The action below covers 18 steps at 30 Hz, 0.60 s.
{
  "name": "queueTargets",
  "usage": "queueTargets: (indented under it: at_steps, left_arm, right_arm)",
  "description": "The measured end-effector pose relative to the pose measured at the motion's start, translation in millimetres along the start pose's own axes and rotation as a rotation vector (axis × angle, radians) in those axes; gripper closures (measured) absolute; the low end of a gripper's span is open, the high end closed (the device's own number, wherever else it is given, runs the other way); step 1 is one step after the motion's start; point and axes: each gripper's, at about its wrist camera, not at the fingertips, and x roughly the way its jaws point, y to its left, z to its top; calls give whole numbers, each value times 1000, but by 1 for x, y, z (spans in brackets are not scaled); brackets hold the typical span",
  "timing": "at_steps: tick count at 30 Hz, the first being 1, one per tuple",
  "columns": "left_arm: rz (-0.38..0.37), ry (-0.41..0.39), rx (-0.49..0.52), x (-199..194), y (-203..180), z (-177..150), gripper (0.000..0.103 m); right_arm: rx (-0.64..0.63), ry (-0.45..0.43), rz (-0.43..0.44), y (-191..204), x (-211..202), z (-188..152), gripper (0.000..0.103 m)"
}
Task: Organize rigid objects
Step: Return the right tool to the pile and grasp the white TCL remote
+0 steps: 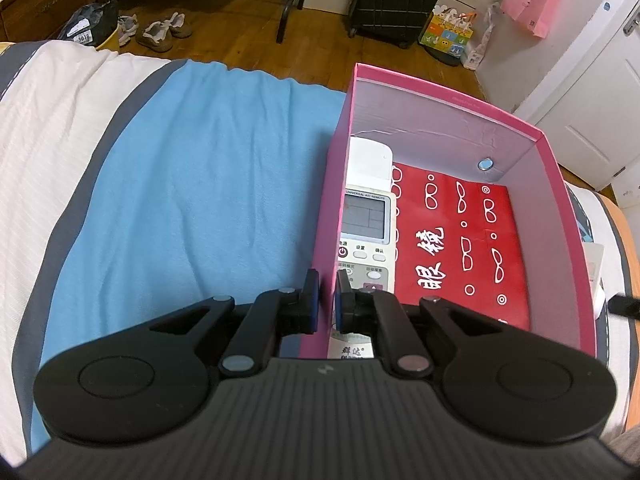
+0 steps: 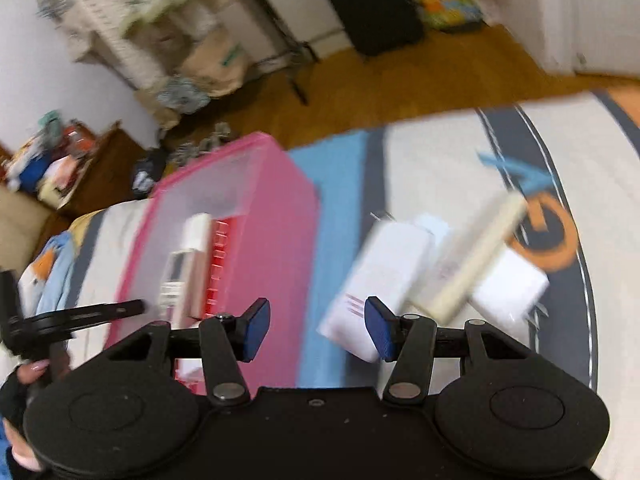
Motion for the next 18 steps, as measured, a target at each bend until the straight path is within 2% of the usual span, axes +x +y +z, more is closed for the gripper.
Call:
queueTargets:
  at_steps: [6,9,13,14,16,18]
  left_arm:
    - [2,1,1,-1,0,1,96]
    - [6,8,-1,2,0,1,96]
    - [12,13,5,5,-1,2,96]
    - [13,12,5,5,-1,2,96]
    - [17,13,7,7,-1,2,96]
    - [20,17,7,8,-1,2,96]
  right_arm:
    - [107,47,0,-30,51,-16,45]
    - [212,43,48,-46,67,-20,44]
    - [177,-8,38,-35,79,-20,40]
    - [144,-16,16,-29,81,-21,42]
    - [60,-47,-39,-20,78,-22,66]
    - [11,-77,-45,-16,71,-22,68]
